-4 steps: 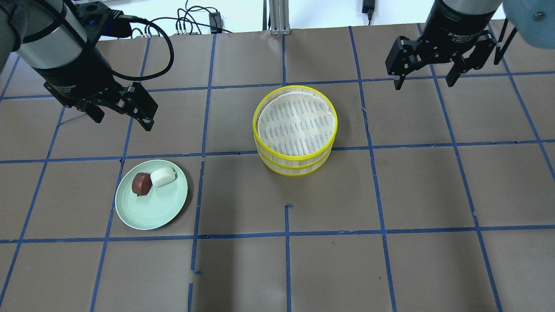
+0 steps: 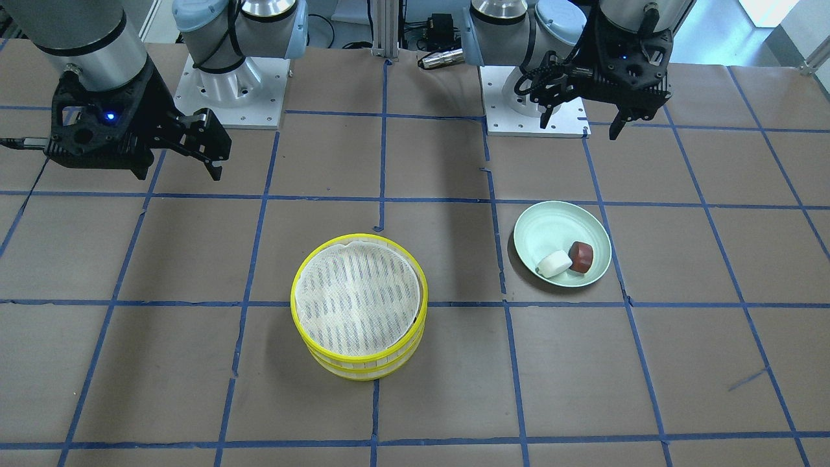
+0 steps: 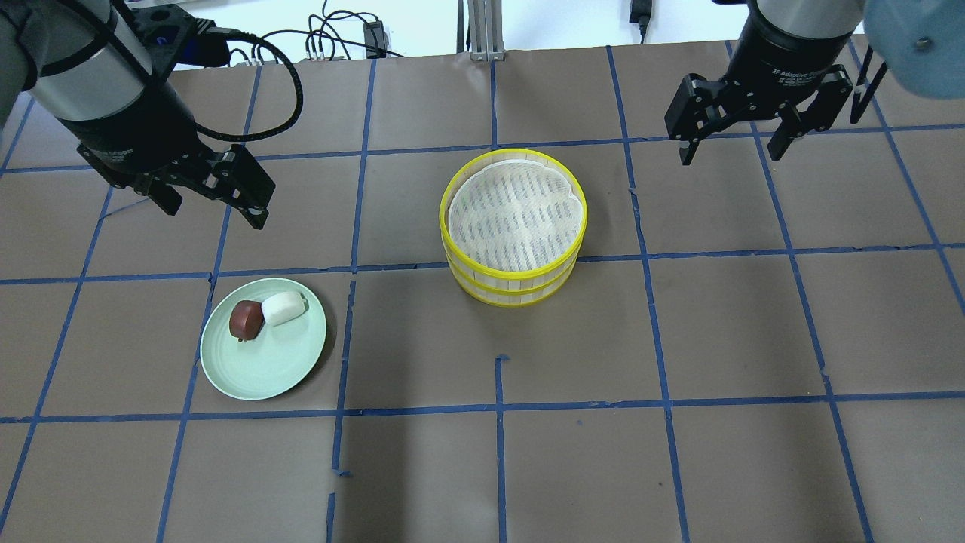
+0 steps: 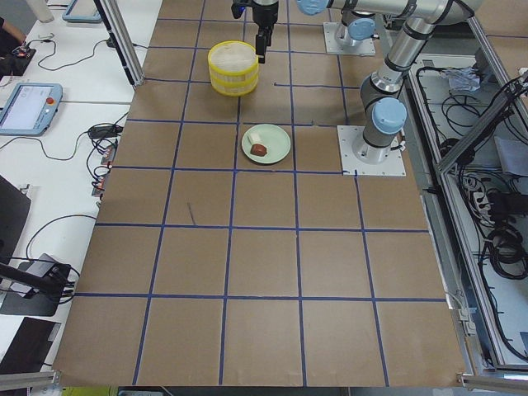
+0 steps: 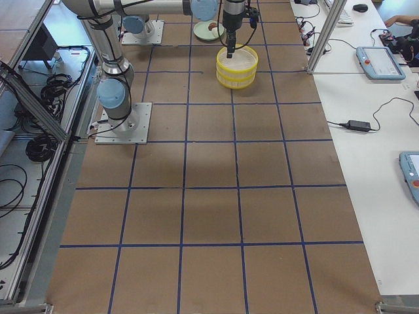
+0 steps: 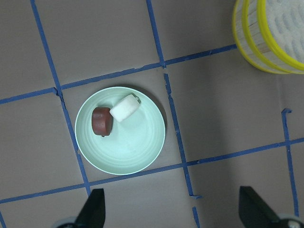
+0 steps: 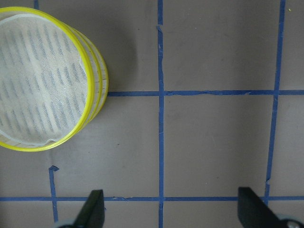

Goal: Place buns in different layers of steamer
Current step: 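Reach the right gripper to the steamer top tier rim while left moves toward plate, then grasp and lift the top steamer tier with right while left lowers to white bun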

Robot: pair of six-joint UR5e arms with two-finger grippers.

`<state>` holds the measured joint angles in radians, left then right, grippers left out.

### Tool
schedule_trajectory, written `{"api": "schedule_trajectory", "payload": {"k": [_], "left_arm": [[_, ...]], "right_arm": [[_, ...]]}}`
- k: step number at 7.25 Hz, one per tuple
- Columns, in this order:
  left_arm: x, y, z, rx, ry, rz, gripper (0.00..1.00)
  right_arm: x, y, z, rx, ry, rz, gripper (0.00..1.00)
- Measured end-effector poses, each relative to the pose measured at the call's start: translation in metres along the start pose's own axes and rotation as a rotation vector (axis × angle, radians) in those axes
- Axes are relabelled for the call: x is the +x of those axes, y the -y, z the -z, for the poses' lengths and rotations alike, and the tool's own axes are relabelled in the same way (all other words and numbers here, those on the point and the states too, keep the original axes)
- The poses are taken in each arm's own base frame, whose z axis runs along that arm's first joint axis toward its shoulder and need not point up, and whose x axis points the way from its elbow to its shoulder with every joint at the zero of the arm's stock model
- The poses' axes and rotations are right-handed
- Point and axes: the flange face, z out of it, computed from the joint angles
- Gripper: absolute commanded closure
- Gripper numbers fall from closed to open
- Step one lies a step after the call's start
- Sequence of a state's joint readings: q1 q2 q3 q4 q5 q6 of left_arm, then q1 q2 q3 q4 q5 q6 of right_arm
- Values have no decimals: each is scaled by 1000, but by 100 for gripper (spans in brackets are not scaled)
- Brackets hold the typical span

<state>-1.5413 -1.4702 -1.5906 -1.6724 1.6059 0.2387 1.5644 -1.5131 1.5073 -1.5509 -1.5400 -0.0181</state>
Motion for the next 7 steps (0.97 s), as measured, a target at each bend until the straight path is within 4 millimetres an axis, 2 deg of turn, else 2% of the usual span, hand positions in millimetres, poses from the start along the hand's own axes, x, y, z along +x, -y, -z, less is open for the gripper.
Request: {"api": "schedule_trajectory", "payload": {"k": [1,2,3,4,5,6,7], "left_arm": [[-3,6,-11,-25,-3,4,0],[-8,18,-30,-48,-8,9,0],[-13,35,-54,-61,-10,11,0],[-19,53,-87,-81,-12,11,0],[-27,72,-128,-106,-4,9,0],[-35,89,-174,-130,22,6,0],[-39,100,-210,-151,45,2,0]], "right_arm": [[-20,8,-15,13,8,22,0],[-45,26,-41,44,9,37,1],[-66,52,-81,62,12,25,3],[-80,71,-122,56,17,-2,13],[-88,80,-158,46,18,-21,41],[-90,80,-185,40,10,-23,62],[-89,76,-202,43,3,-27,74]]}}
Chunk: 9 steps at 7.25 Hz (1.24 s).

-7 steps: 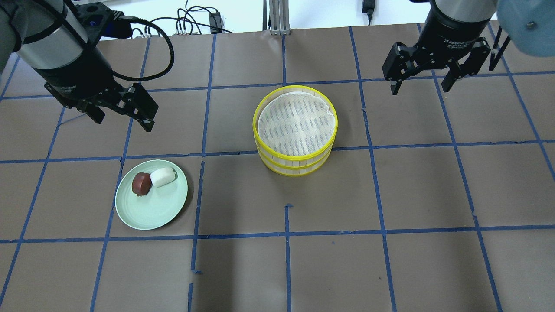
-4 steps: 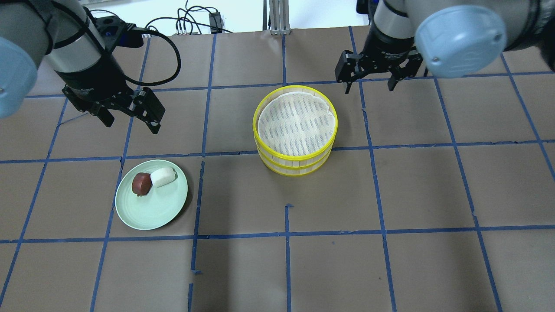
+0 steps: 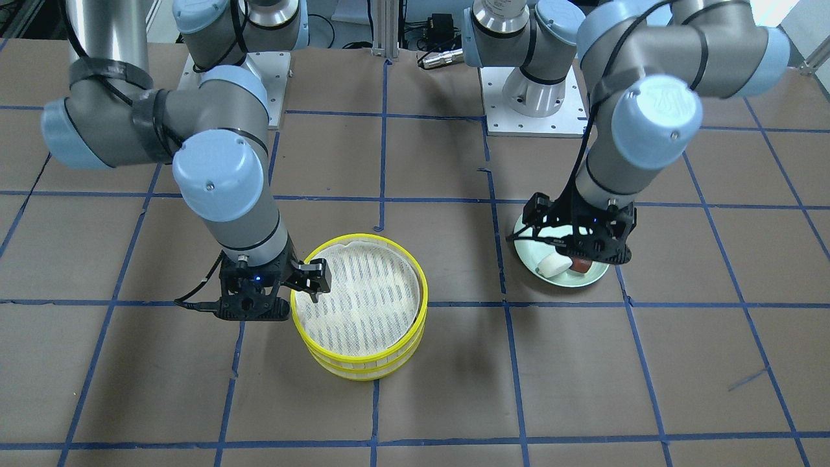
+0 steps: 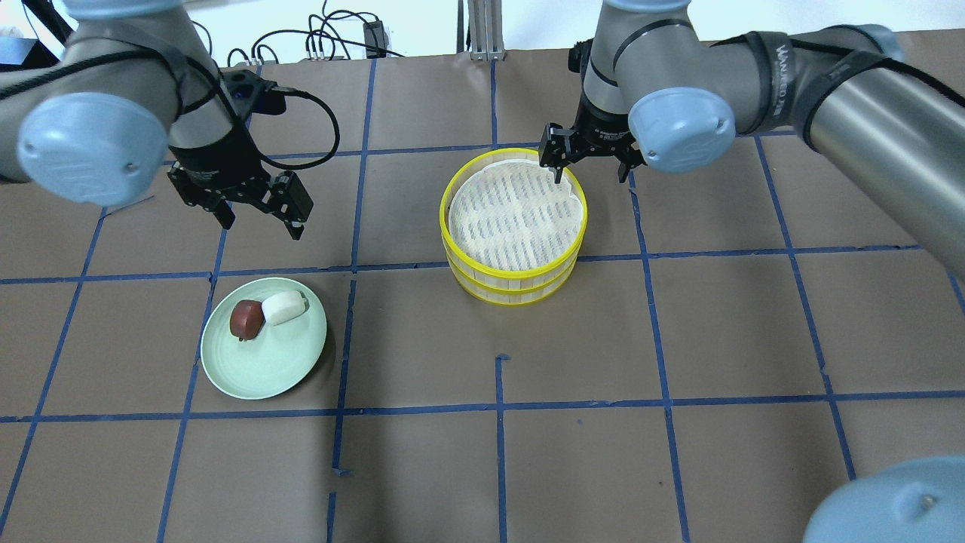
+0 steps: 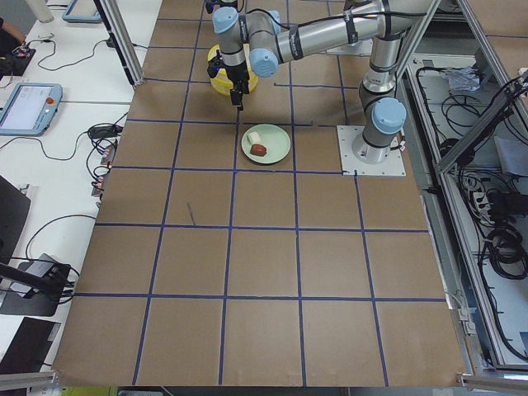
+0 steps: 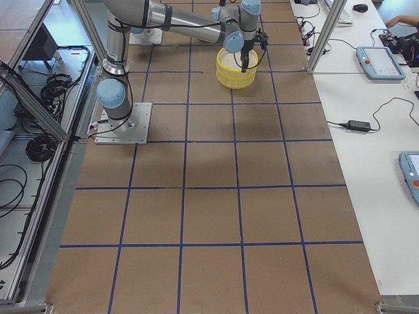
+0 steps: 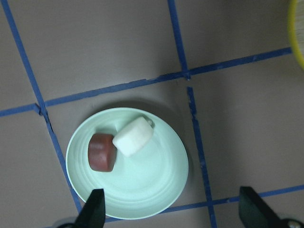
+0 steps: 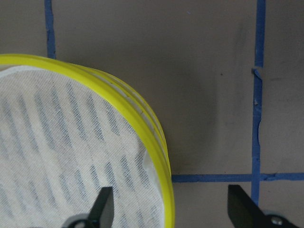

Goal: Place buns in different layers of steamer
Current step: 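Grasp and lift the top steamer tier with right while left lowers to white bun, then set the top tier beside the bottom tier with right while left grasps white bun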

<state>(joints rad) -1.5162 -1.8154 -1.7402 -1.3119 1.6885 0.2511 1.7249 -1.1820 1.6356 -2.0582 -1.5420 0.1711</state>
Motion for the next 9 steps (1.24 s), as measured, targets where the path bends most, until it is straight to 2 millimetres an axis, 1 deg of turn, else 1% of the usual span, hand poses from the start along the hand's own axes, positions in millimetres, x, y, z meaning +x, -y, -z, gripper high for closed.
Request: {"api": "schedule_trajectory", "payload": {"k": [1,2,3,4,6,7,8,9], "left_arm": [[-3,8,-23,-28,22,-3,0],[-5,10,-42,-66,50,-7,1],[-4,6,-64,-109,62,-11,2],[-1,2,-83,-140,62,-13,2],[3,-7,-107,-175,64,-15,7],[5,-10,-117,-194,62,-17,26],[6,-11,-127,-210,58,-19,52],[7,-11,-133,-219,55,-16,83]], "right_arm": [[1,-5,-11,-4,-1,-21,83],[1,-10,-19,-18,-1,-51,88],[1,-14,-24,-33,-5,-73,88],[1,-17,-24,-40,-11,-80,88],[3,-21,-12,-45,-15,-80,86],[9,-21,6,-45,-11,-80,88],[29,-19,33,-53,-13,-60,88],[70,-11,52,-77,-15,-18,88]]}}
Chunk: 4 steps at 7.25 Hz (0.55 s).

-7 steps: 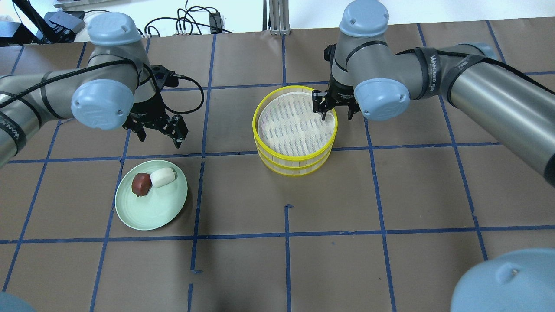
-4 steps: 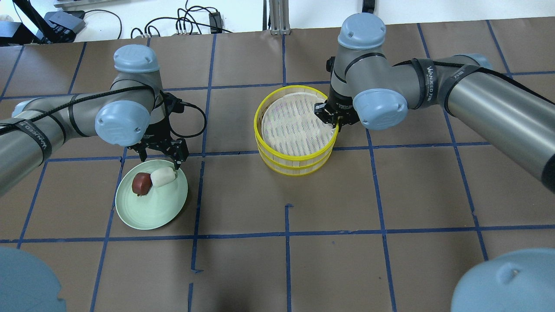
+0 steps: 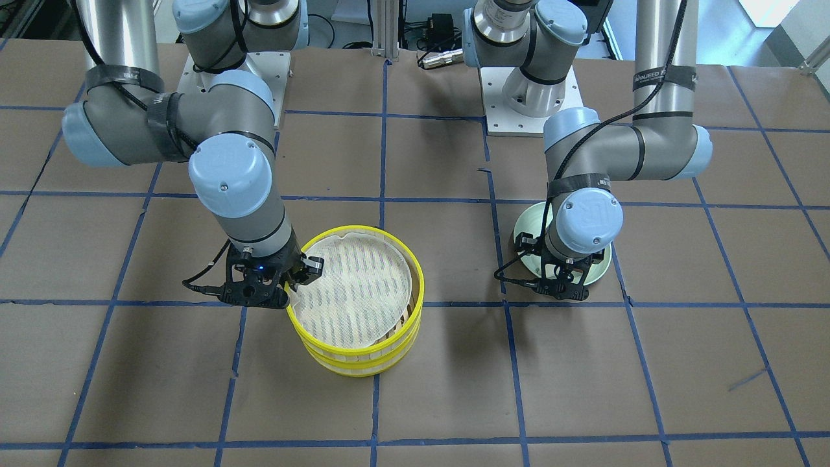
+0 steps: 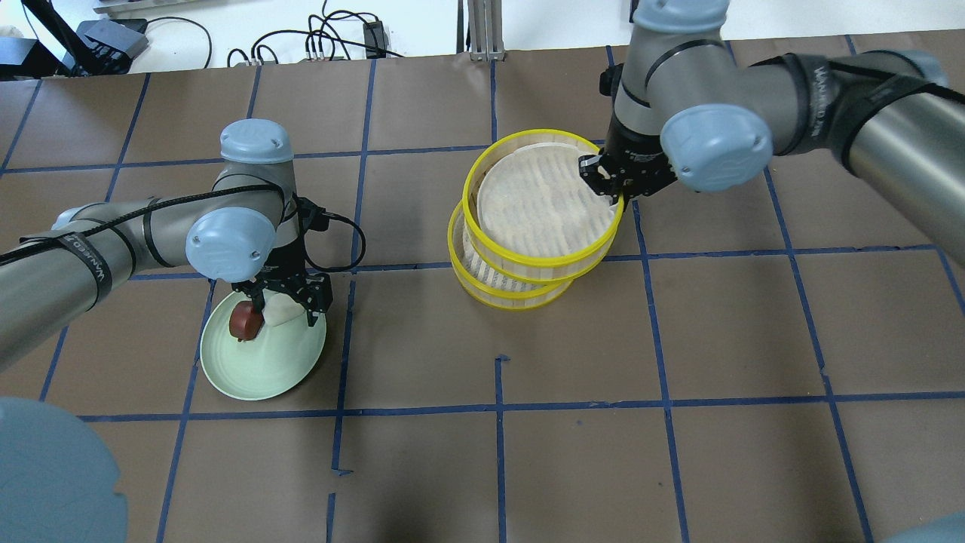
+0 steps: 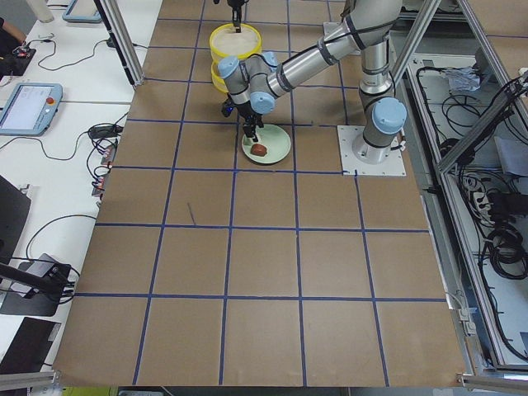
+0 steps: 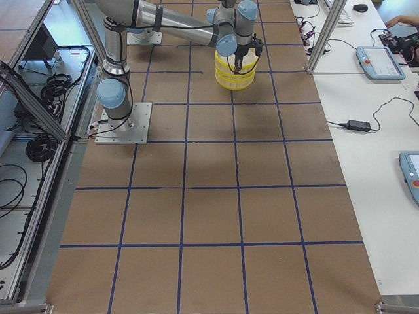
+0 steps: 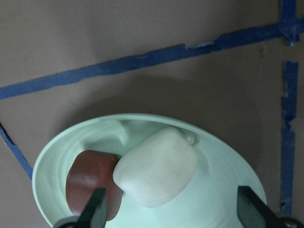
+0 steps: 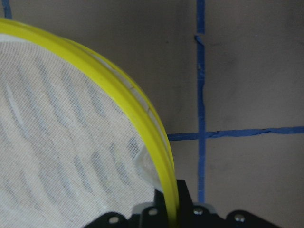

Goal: Place buns in different layers of steamer
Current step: 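Set the top tier beside the bottom tier with right while left grasps white bun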

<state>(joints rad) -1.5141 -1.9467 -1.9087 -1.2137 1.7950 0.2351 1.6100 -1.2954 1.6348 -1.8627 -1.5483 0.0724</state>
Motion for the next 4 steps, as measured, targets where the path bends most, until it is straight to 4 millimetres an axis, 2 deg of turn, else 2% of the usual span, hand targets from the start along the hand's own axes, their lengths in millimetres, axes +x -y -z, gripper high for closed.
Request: {"api": "schedule_trajectory", "payload": {"k": [1,2,3,4], "left_arm": [[0,1,-1,-2,-2,13,98],[0,1,4,11,2,35,98],[-3,-1,24,53,12,58,98],[-6,-7,58,123,22,85,98]], "right_arm": [[58,12,7,-16,5,57,91],[116,23,5,-19,4,107,92],[167,32,-6,-24,-7,134,92],[202,38,-26,-34,-16,161,92]]}}
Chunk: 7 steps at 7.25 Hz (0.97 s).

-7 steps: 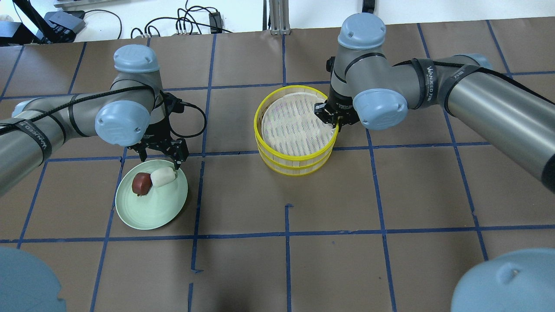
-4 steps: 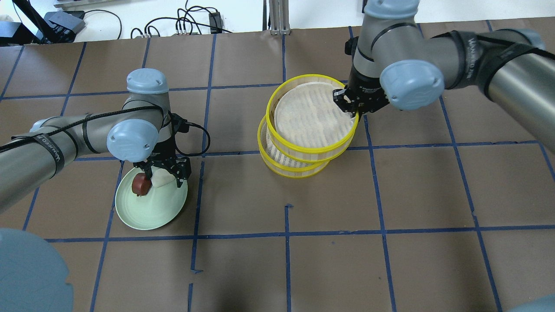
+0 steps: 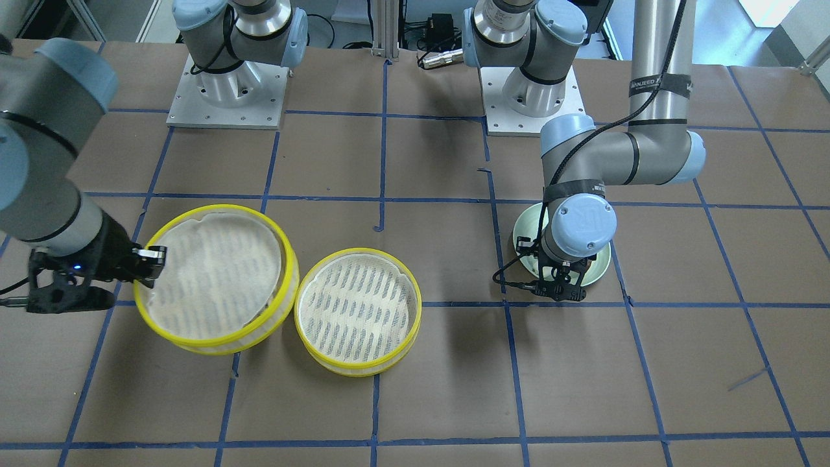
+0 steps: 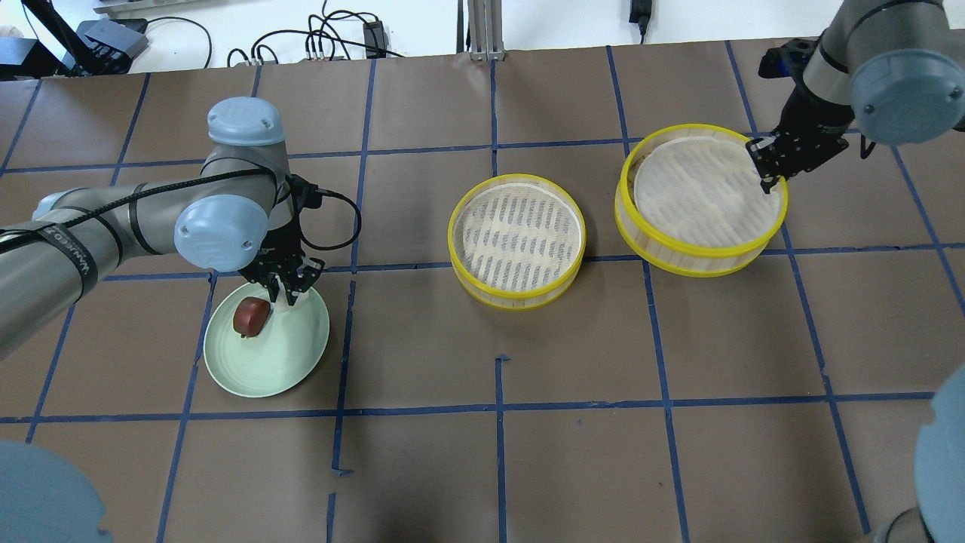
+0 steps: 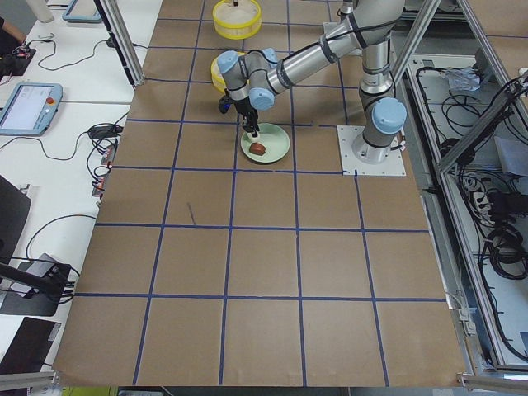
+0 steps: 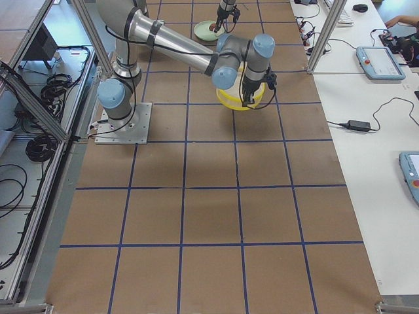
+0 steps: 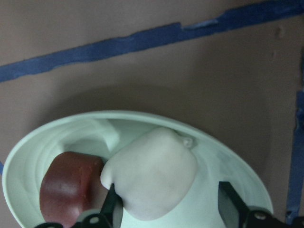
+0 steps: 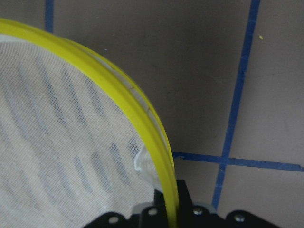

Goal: Place buns in different layers of steamer
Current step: 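Carry the white bun with the left gripper into the bottom tier and release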

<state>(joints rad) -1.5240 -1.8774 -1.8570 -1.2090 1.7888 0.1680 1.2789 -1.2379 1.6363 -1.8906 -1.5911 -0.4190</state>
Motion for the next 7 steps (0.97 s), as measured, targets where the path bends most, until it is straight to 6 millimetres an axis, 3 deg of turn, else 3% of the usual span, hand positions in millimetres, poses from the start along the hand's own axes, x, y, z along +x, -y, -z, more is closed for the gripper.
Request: {"api": "schedule_trajectory", "payload": {"k": [2,4,6,7], "left_arm": [[8,-13,76,154,-15,18,98],[58,-21,131,276,-116,20,98],[119,-11,161,364,-272,47,98],[146,0,160,407,-319,61,98]], "right_arm": [[25,-2,-38,-3,-11,20,92],[29,-5,-46,-11,-35,17,92],[31,-6,-46,-14,-47,7,91],[31,-6,-46,-15,-46,-3,91]]}}
